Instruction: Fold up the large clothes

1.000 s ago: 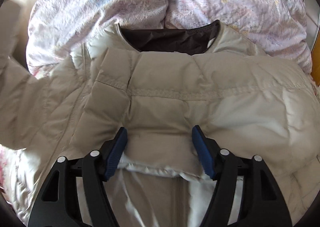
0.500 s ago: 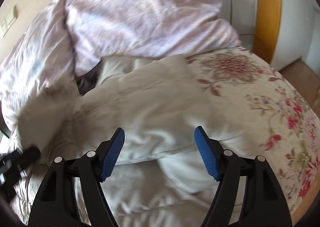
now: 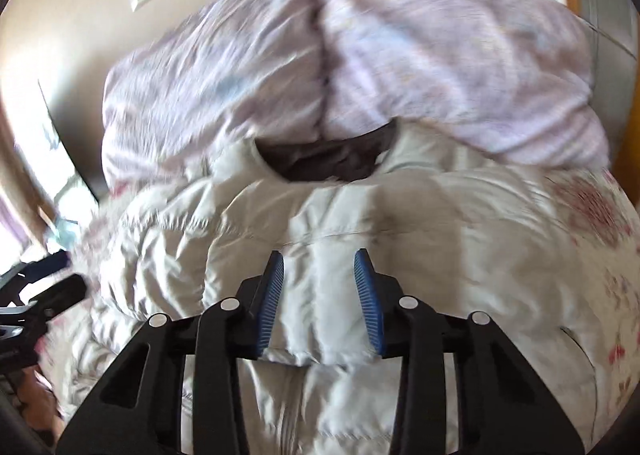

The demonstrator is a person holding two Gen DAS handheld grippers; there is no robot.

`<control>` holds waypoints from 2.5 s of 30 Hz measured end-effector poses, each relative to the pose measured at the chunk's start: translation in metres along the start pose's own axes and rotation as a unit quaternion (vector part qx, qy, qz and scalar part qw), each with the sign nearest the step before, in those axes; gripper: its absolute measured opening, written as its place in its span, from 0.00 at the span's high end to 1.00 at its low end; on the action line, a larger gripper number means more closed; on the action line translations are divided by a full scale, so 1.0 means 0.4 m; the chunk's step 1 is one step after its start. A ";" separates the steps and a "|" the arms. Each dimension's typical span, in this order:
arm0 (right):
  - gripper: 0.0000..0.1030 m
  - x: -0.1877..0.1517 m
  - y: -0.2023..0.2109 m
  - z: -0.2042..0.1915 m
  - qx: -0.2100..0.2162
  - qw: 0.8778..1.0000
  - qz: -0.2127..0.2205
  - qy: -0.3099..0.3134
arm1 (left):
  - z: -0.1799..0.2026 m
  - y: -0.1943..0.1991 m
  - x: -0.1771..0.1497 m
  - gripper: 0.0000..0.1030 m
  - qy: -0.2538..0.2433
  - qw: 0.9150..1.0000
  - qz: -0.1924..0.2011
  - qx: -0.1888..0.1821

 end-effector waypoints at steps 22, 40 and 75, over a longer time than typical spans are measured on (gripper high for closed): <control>0.11 -0.157 0.245 0.331 0.058 0.984 -0.106 -0.133 | -0.245 0.109 -0.388 0.18 0.103 0.986 -0.088 -0.096; 0.27 -0.435 0.394 0.633 0.088 0.939 -0.156 -0.292 | -0.173 0.146 -0.512 0.37 0.159 0.964 -0.114 -0.182; 0.83 -0.326 0.498 0.561 0.127 0.964 -0.038 -0.231 | -0.169 0.297 -0.410 0.88 0.194 0.962 -0.015 -0.193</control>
Point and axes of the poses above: each gripper's, at about its wrist camera, not at the fingertips, and y roughly against the way its jaws point, z to its right, x to its top, the point moved 7 cm from there along -y, roughly the way its jaws point, and after that the axes turned 10 degrees about -y, right-handed, at the moved point
